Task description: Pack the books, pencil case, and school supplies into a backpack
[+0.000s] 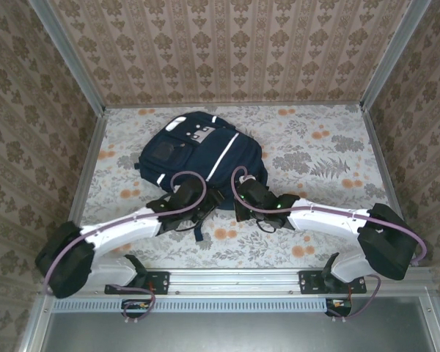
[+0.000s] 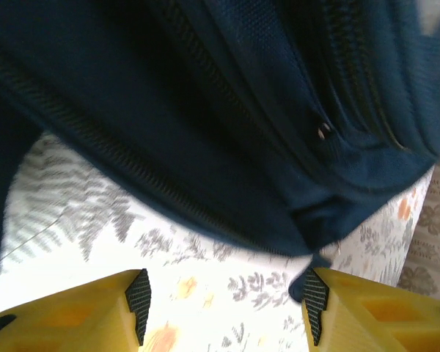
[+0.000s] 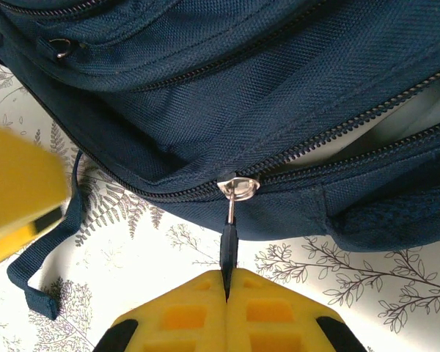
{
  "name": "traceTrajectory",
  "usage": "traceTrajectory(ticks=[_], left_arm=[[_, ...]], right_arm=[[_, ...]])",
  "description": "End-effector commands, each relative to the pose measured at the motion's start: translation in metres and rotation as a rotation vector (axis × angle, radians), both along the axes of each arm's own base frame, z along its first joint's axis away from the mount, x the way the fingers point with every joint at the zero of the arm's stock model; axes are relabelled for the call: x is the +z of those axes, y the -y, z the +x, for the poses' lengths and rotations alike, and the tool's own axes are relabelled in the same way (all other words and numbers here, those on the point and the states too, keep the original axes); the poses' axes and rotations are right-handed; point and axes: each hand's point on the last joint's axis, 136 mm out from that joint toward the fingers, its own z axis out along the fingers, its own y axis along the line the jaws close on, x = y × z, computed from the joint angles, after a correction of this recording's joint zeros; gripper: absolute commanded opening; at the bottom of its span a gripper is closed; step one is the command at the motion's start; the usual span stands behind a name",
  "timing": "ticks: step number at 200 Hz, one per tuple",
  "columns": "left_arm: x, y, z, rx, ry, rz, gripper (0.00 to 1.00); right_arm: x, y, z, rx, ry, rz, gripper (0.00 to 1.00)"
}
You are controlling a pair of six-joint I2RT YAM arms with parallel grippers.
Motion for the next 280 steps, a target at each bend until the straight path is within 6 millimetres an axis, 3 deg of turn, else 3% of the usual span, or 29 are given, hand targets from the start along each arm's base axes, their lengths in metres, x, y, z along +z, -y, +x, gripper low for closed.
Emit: traceTrajectory(ticks=[1,29,38,47,73,105,144,159,174,195,224,280], left_arm=[[0.020,0.024,0.029,0.107,0.068,-0.109,0.62],[0.003,0.028,0.035,0.128,0.039,-0.037,0.63],[-0.003,0.024,0.035,0.143,0.024,-0.005,0.60],[-0.007,0.020,0.037,0.158,0.029,0.020,0.48],[-0.012,0.002,0.031,0.198,0.012,0.088,0.00],[-0.002,-0.027,0.021,0.214,0.019,0.175,0.00],[0.009,-0.044,0.015,0.229,0.046,0.165,0.00],[0.013,-0.043,0.016,0.216,0.061,0.144,0.00],[0.014,-0.041,0.016,0.204,0.054,0.152,0.00],[0.012,-0.035,0.016,0.185,0.038,0.154,0.00],[0.011,-0.030,0.017,0.177,0.032,0.142,0.00],[0.011,-0.030,0.016,0.180,0.025,0.135,0.00]], right_arm=[[0.008,0.003,-0.008,0.026,0.006,0.020,0.00],[0.008,0.011,-0.009,-0.001,0.012,0.016,0.00],[0.008,0.012,-0.009,-0.010,0.013,0.023,0.00],[0.010,0.014,-0.009,-0.016,0.015,0.026,0.00],[0.008,0.024,-0.010,-0.030,0.025,-0.011,0.00],[0.003,0.047,-0.002,-0.064,0.044,-0.088,0.00],[0.005,0.050,0.001,-0.033,0.054,-0.117,0.00],[0.011,0.034,-0.005,0.047,0.045,-0.045,0.00],[0.023,0.011,-0.013,0.120,0.030,0.075,0.22],[0.032,-0.014,-0.020,0.181,-0.006,0.205,0.33],[0.026,-0.036,-0.025,0.209,-0.055,0.268,0.35],[0.010,-0.056,-0.014,0.222,-0.082,0.274,0.35]])
